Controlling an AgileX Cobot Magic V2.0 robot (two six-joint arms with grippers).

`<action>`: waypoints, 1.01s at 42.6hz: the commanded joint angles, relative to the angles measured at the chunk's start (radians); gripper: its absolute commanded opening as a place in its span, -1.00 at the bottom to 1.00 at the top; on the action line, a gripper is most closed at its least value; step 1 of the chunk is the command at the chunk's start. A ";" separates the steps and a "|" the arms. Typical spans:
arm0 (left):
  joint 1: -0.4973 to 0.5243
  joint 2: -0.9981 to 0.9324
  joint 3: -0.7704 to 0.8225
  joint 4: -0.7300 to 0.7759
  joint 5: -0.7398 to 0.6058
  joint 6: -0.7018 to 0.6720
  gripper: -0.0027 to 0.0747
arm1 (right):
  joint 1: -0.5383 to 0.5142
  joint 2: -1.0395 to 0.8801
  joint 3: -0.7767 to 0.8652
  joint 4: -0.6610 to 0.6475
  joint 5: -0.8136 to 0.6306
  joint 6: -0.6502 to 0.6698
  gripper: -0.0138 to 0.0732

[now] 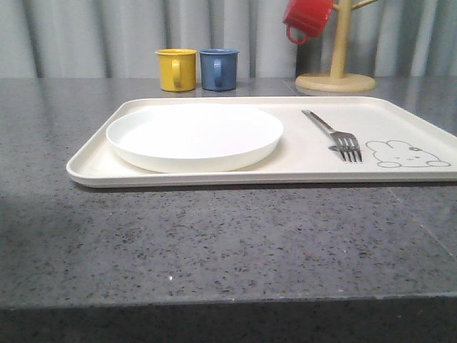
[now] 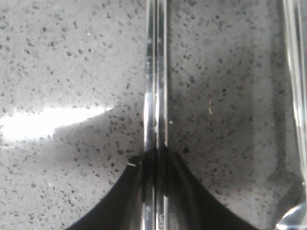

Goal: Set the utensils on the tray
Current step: 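Grasp the metal chopsticks with the right gripper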

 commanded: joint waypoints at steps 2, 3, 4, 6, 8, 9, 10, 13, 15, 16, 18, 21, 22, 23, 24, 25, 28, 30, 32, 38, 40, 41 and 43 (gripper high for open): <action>-0.008 -0.003 -0.027 0.000 -0.072 -0.008 -0.04 | -0.003 -0.043 -0.021 0.000 -0.007 -0.013 -0.60; -0.008 -0.003 -0.027 0.000 -0.072 -0.008 -0.04 | -0.003 -0.043 -0.021 0.000 -0.007 -0.013 -0.60; -0.008 -0.003 -0.027 0.000 -0.072 -0.008 -0.04 | -0.003 -0.043 -0.021 0.000 -0.007 -0.013 -0.60; -0.008 -0.003 -0.027 0.000 -0.072 -0.008 -0.04 | -0.003 -0.046 -0.021 0.005 -0.007 -0.013 -0.60; -0.008 -0.003 -0.027 0.000 -0.072 -0.008 -0.04 | 0.002 -0.052 -0.021 0.006 -0.003 -0.013 -0.60; -0.008 -0.003 -0.027 0.000 -0.072 -0.008 -0.04 | 0.006 -0.060 -0.021 0.009 -0.003 -0.013 -0.60; -0.008 -0.003 -0.027 0.000 -0.072 -0.008 -0.04 | 0.011 -0.066 -0.021 0.013 -0.003 -0.013 -0.60; -0.008 -0.003 -0.027 0.000 -0.072 -0.008 -0.04 | 0.036 -0.095 -0.023 0.028 -0.004 -0.014 -0.60; -0.008 -0.003 -0.027 0.000 -0.072 -0.008 -0.04 | 0.059 -0.114 -0.028 0.032 0.000 -0.014 -0.60; -0.008 -0.003 -0.027 0.000 -0.072 -0.008 -0.04 | 0.077 -0.125 -0.032 0.034 0.009 -0.014 -0.60; -0.008 -0.003 -0.027 0.000 -0.072 -0.008 -0.04 | 0.109 -0.139 -0.043 0.040 0.028 -0.014 -0.60; -0.008 -0.003 -0.027 0.000 -0.072 -0.008 -0.04 | 0.166 -0.155 -0.065 0.052 0.066 -0.014 -0.60; -0.008 -0.003 -0.027 0.000 -0.072 -0.008 -0.04 | 0.190 -0.159 -0.071 0.060 0.081 -0.013 -0.60; -0.008 -0.003 -0.027 0.000 -0.072 -0.008 -0.04 | 0.207 -0.159 -0.077 0.067 0.093 -0.013 -0.60; -0.008 -0.003 -0.027 0.000 -0.072 -0.008 -0.04 | 0.224 -0.159 -0.085 0.077 0.105 -0.013 -0.60; -0.008 -0.003 -0.027 0.000 -0.072 -0.008 -0.04 | 0.240 -0.159 -0.089 0.087 0.114 -0.013 -0.60; -0.008 -0.003 -0.027 0.000 -0.072 -0.008 -0.04 | 0.288 -0.159 -0.091 0.126 0.121 -0.012 -0.60; -0.008 -0.003 -0.027 0.000 -0.072 -0.008 -0.04 | 0.315 -0.156 -0.091 0.150 0.118 -0.002 -0.60; -0.008 -0.003 -0.027 0.000 -0.072 -0.008 -0.04 | 0.334 -0.150 -0.091 0.172 0.113 0.015 -0.59; -0.008 -0.003 -0.027 0.000 -0.072 -0.008 -0.04 | 0.364 -0.124 -0.091 0.178 0.071 0.130 -0.59; -0.008 -0.003 -0.027 0.000 -0.072 -0.008 -0.04 | 0.364 -0.113 -0.091 0.178 0.050 0.176 -0.59; -0.008 -0.003 -0.027 0.000 -0.072 -0.008 -0.04 | 0.364 -0.108 -0.091 0.178 0.043 0.195 -0.59; -0.008 -0.003 -0.027 0.000 -0.072 -0.008 -0.04 | 0.364 -0.095 -0.091 0.179 0.029 0.234 -0.59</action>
